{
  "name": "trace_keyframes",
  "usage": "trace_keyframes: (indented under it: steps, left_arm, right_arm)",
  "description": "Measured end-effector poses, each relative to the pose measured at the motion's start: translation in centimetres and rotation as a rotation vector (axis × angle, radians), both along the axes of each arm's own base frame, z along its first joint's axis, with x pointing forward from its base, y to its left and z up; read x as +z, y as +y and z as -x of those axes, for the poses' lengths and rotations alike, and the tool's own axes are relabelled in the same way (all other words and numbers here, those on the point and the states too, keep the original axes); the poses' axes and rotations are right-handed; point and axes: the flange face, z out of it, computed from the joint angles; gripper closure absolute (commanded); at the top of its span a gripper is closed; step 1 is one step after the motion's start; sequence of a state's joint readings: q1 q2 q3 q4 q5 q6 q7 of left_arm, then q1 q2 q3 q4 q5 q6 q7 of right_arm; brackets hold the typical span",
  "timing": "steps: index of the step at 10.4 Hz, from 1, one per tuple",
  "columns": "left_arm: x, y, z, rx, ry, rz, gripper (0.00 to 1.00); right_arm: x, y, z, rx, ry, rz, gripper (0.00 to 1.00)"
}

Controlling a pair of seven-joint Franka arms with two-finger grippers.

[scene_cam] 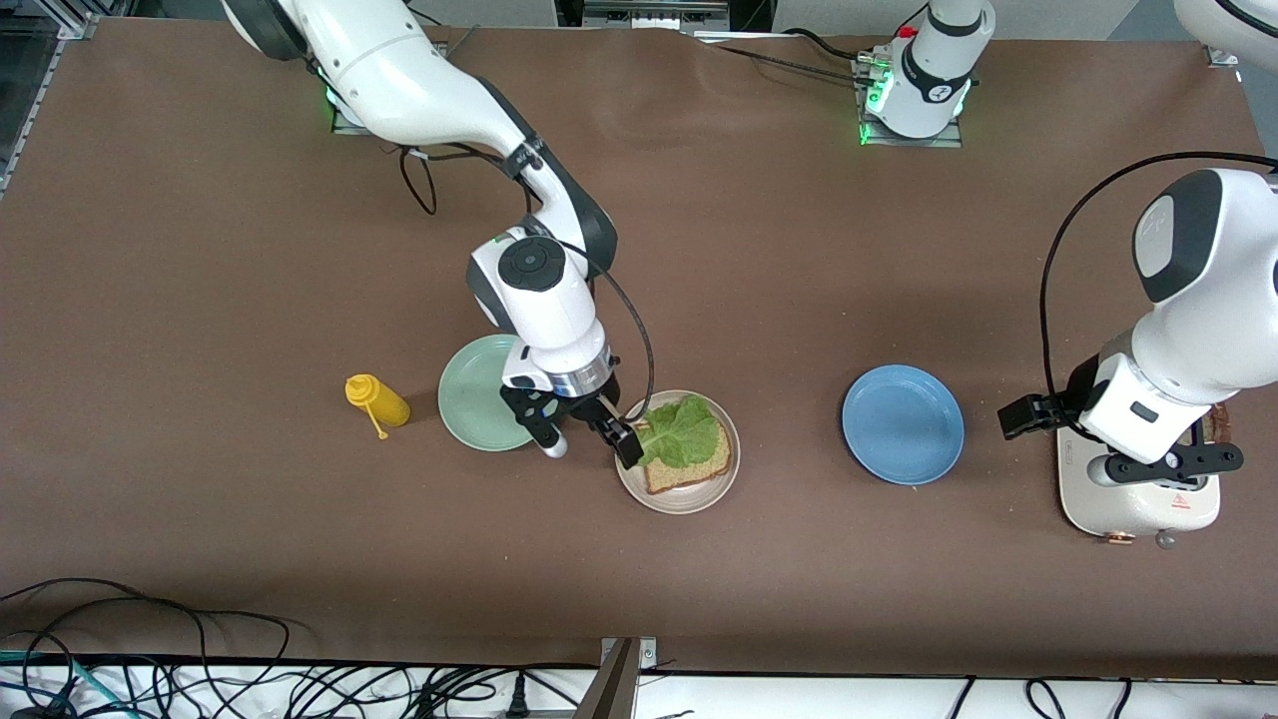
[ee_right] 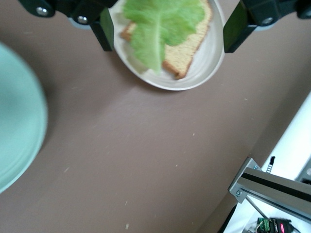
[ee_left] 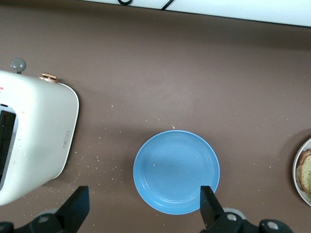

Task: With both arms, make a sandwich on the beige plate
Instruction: 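Raise the right gripper and move it toward the yellow mustard bottle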

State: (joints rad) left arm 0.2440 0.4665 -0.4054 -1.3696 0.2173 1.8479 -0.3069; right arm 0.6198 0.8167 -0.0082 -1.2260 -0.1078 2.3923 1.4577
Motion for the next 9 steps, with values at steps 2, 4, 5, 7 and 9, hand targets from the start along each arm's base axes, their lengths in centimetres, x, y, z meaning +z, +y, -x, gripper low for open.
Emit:
trace_keyframes:
  steps: [2,4,5,7,9]
  left_arm:
    - [0.0,0.2,0.0,0.002,0.000,0.000,0.00]
    - [0.0,1.1,-0.1,-0.036,0.001,-0.003,0.00]
    - [0.0,2.4,-0.1,-0.055,0.002,-0.006,0.00]
    - [0.7,6.8,0.0,-0.107,-0.005,-0.016,0.00]
    - [1.5,13.3,0.6,-0.169,-0.009,-0.032,0.00]
  right_arm:
    - [3.6,-3.0,-0.3,0.131,0.054,0.148,0.00]
    - [7.3,-7.7,-1.2,0.266,0.110,0.285,0.00]
    - [8.9,-10.2,-1.5,0.326,0.143,0.331,0.00]
    - [11.7,-16.0,-1.7,0.460,0.222,0.389,0.00]
    - [13.8,-22.7,-1.1,0.595,0.284,0.411,0.00]
